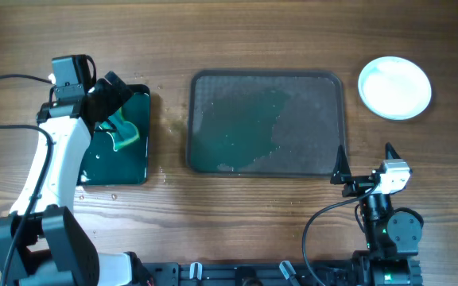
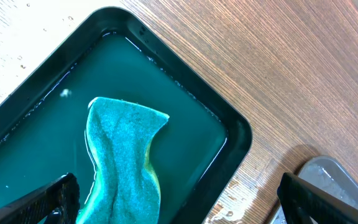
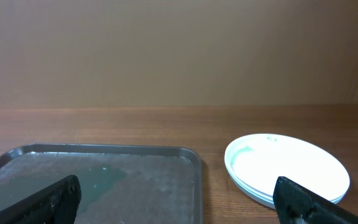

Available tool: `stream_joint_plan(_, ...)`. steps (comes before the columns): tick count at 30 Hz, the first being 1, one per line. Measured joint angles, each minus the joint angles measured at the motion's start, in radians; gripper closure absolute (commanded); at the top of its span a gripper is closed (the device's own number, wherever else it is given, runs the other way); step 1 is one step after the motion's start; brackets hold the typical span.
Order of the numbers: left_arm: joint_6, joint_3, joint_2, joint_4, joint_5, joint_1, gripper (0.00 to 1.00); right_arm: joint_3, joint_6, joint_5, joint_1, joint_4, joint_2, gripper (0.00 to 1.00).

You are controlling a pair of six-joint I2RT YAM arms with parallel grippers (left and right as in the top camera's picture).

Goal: Clean dirty plates on tray and stack at the side

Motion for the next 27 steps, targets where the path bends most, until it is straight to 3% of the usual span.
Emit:
stream_joint_plan(13, 0.003, -0.006, -0.027, -0.078, -0.002, -0.005, 0.00, 0.000, 0.000, 0.000, 0.000, 0.000, 0.000, 0.00)
stream_joint_plan(20, 0.114, -0.216, -0.394, -0.002, -0.001, -0.114, 0.00, 0.000, 0.000, 0.000, 0.000, 0.000, 0.000, 0.00)
stream_joint_plan(27, 0.157, -0.538, -0.846, 0.064, -0.001, -0.118, 0.00, 0.000, 0.000, 0.000, 0.000, 0.000, -0.001, 0.00)
